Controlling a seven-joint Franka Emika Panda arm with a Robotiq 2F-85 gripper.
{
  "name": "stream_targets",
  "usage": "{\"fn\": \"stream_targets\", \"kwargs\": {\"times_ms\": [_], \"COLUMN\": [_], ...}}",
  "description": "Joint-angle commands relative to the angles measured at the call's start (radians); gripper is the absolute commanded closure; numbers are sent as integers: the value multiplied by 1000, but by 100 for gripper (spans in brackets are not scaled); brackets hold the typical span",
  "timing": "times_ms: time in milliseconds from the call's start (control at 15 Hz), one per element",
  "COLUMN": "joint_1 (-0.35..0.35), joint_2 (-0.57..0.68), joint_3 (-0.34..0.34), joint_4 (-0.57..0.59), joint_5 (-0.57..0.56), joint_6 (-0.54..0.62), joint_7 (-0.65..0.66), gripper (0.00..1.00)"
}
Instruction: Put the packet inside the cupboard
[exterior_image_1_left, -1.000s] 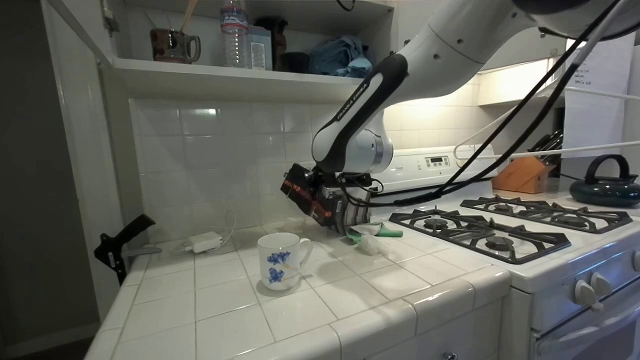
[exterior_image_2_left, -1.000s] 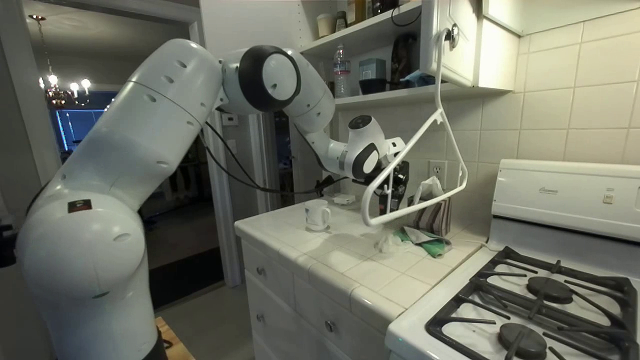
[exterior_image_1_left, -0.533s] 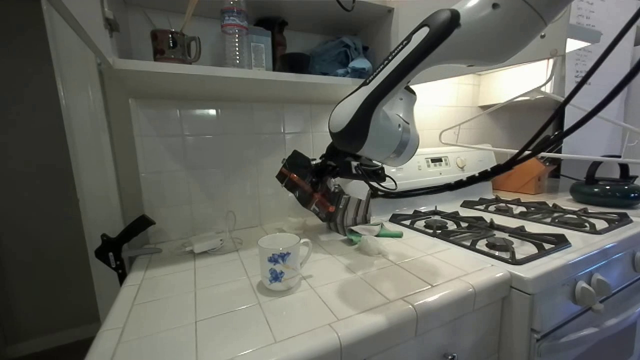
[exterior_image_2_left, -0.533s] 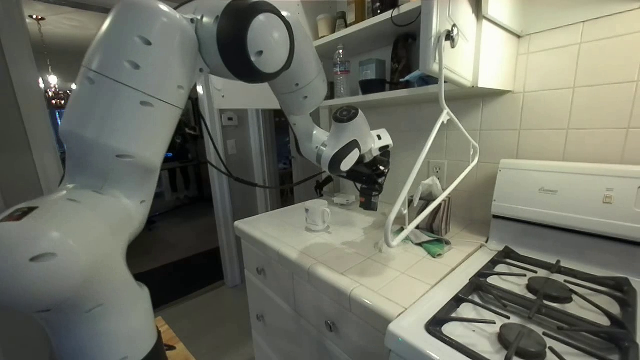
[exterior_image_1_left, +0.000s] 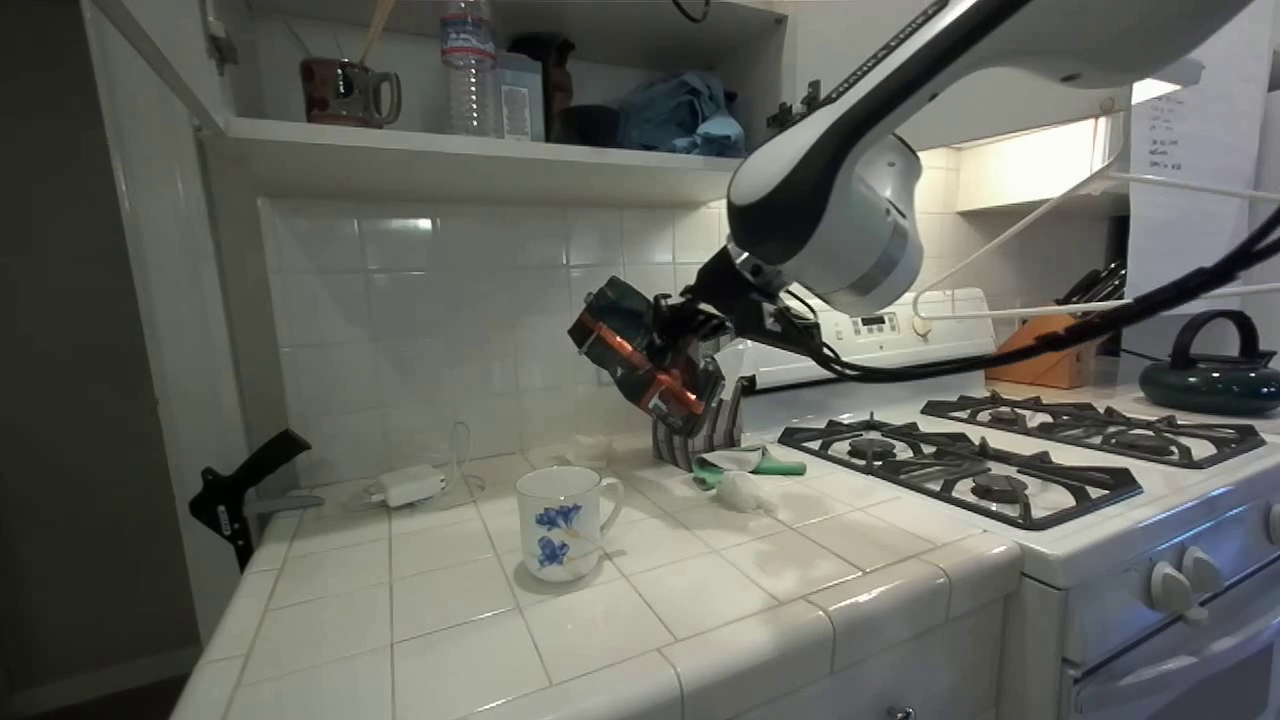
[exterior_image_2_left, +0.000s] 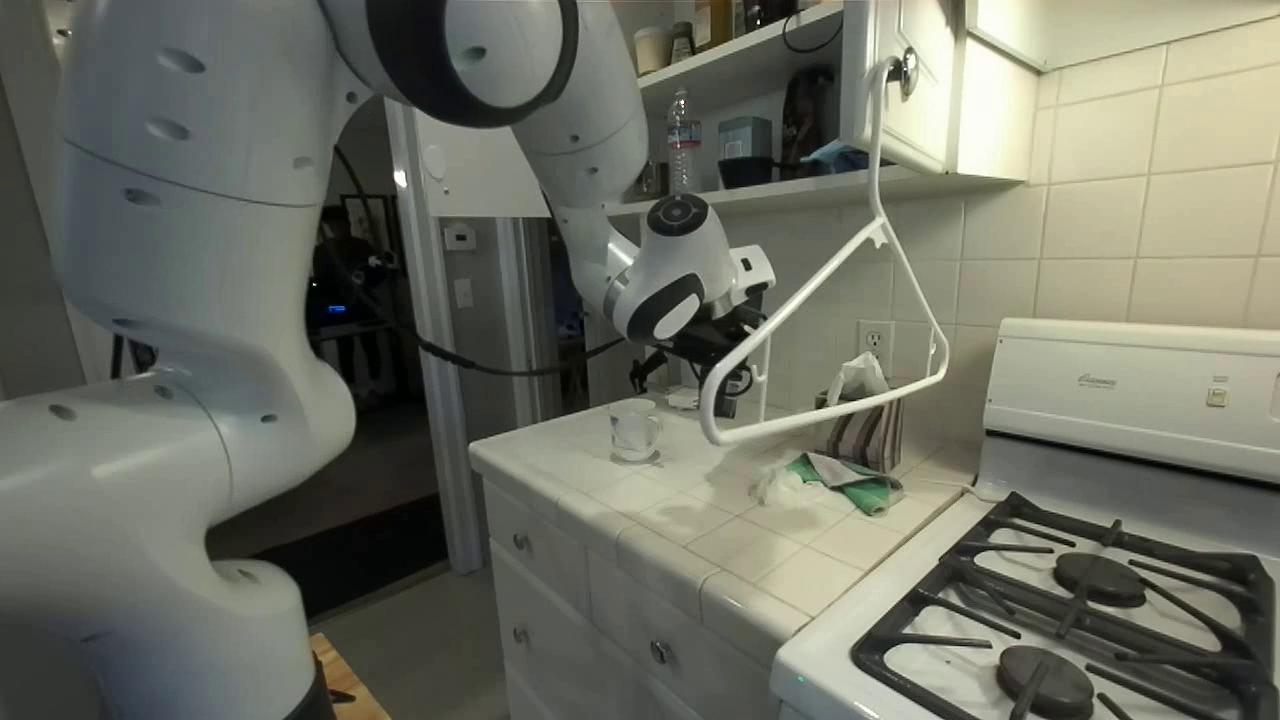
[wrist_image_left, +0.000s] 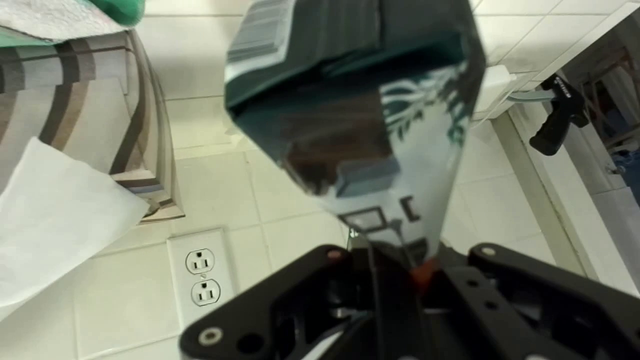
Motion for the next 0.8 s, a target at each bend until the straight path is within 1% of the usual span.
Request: {"fn": "stream_targets", "kwargs": {"times_ms": [0,67,133,333,400,600,667,733], "joint_1": [-272,-350,-419,-639,-723,-958,-922,-986], "joint_2": [11,19,14,-1,15,41,28,33], "joint_3": [206,260,280,382,441,562,503,528], "joint_4": [-173,-222,-273,-422,-475,-625,-537,-561], "joint_5": [-58,-80,-216,-406,-393,-489,-570,-625], "joint_6": [103,133,171,300,347,497,473,509], "joint_7": [-40,-54,37,63,-6,-48,9,13], "gripper": [100,100,100,100,100,100,100,100]}}
